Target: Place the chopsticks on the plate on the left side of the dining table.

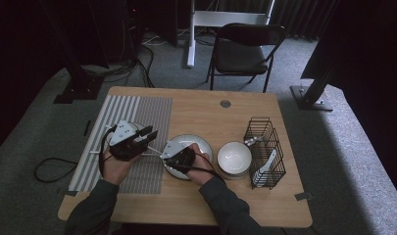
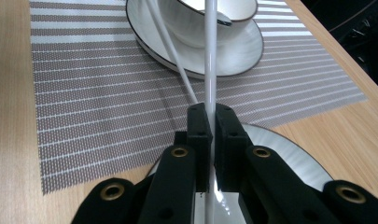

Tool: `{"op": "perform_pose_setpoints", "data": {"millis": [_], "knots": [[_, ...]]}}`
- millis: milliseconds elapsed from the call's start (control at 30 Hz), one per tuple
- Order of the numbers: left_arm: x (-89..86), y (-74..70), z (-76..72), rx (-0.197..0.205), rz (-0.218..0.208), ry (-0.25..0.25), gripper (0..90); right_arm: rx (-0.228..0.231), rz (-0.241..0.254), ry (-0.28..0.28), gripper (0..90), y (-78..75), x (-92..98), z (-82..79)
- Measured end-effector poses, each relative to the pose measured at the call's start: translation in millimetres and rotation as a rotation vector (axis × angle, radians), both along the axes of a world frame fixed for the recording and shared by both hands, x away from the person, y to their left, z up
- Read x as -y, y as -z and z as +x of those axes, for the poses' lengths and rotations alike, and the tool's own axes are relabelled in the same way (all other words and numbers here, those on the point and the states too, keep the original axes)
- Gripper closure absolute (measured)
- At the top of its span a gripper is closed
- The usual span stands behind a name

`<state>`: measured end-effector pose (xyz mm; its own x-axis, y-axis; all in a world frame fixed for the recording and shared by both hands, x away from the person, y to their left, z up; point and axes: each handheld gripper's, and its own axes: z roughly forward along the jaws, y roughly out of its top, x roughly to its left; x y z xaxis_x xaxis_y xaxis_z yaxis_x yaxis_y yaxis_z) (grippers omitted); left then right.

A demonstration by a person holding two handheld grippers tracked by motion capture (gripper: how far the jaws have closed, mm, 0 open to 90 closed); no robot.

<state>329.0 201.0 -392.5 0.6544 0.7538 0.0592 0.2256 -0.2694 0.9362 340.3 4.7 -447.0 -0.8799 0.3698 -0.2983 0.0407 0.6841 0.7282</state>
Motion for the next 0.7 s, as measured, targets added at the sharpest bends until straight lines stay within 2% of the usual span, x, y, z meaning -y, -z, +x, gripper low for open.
{"op": "perform_pose_setpoints", "data": {"millis": [300,567,700], "knots": [[-28.4,17.8,-14.4,-0.026,-0.009,-0.087,71.0,-0.014,-0.014,-0.030,86.5,5.4,-18.4,6.8],[-42.6,33.9,-19.8,-0.050,-0.005,-0.141,71.0,-0.025,-0.038,-0.050,86.4,10.6,-29.5,15.4],[-52.7,48.6,-22.6,-0.085,0.002,-0.174,71.1,-0.026,-0.060,-0.068,86.4,16.5,-33.2,17.2]]}}
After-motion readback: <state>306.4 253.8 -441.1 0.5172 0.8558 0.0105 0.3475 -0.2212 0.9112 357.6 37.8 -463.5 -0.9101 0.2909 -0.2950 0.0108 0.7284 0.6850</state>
